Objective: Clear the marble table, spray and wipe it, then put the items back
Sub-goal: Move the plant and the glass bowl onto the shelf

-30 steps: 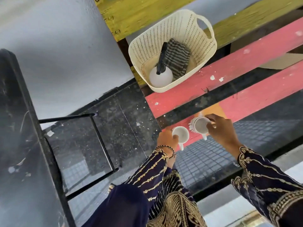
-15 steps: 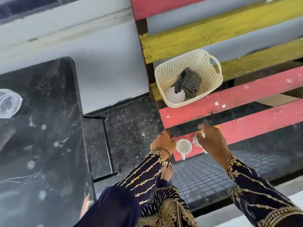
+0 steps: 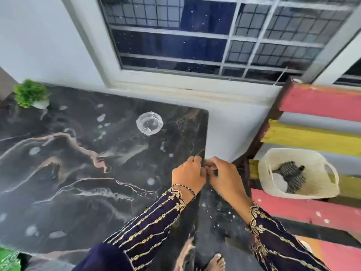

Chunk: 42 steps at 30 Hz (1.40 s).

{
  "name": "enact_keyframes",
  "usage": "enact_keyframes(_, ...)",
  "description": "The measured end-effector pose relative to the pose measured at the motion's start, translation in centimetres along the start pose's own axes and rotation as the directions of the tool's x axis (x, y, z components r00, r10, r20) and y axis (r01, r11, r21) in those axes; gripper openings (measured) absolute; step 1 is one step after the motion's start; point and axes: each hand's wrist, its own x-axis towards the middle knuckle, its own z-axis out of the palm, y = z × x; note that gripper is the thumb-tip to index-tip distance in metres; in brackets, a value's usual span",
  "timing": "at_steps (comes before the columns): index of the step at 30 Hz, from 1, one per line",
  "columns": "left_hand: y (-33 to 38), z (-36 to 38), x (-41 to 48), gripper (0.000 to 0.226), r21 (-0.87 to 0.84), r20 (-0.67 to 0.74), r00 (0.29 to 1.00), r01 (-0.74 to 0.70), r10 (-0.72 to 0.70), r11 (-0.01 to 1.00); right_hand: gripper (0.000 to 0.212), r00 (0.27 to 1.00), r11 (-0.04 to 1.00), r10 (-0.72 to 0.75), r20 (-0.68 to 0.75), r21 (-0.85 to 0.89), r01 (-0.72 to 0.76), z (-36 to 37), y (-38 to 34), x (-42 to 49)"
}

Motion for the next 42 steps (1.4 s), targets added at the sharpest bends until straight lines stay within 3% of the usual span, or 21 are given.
enact_keyframes(6, -15.3, -10.0, 1.6, 0.029, 0.015, -0.276, 0.96, 0.042, -0.036, 0.999, 0.016, 0.99, 0.99, -0.138, -0.006, 0.042, 0.138, 7.0, -14.2, 6.8)
enact_keyframes(12, -31.9, -18.2, 5.4, 0.037, 0.167, -0.369, 0.924, 0.174, -0.102, 0.97, 0.014, 0.974, 0.974, -0.225, 0.037, 0.049, 0.223, 15.0, -25.6, 13.9)
enact_keyframes(20, -44.2, -26.8, 10.9, 0.066, 0.282, -0.425, 0.86, 0.423, -0.283, 0.861, 0.013, 0.961, 0.961, -0.265, 0.084, 0.112, 0.255, 20.6, -33.7, 19.2)
enact_keyframes(23, -46.7, -28.8, 12.8, 0.073, 0.243, -0.409, 0.85, 0.452, -0.332, 0.858, 0.013, 0.96, 0.962, -0.263, 0.101, 0.099, 0.253, 21.2, -34.6, 20.1)
enact_keyframes(27, -49.3, -30.5, 14.6, 0.059, 0.136, -0.325, 0.872, 0.427, -0.367, 0.894, 0.01, 0.955, 0.963, -0.269, 0.126, 0.063, 0.263, 20.7, -34.1, 20.4)
enact_keyframes(31, -50.5, -30.9, 15.9, 0.048, 0.045, -0.392, 0.855, 0.388, -0.34, 0.921, 0.006, 0.962, 0.969, -0.246, 0.115, 0.009, 0.247, 19.2, -32.3, 20.2)
enact_keyframes(36, -50.7, -31.2, 16.3, 0.028, -0.116, -0.485, 0.815, 0.3, -0.317, 0.947, 0.005, 0.988, 0.991, -0.101, 0.119, -0.076, 0.111, 16.8, -28.7, 19.3)
enact_keyframes(42, -47.4, -30.5, 16.1, 0.026, -0.148, -0.522, 0.827, 0.153, -0.209, 0.977, 0.011, 0.994, 0.967, 0.095, -0.061, -0.231, -0.107, 13.9, -25.0, 18.4)
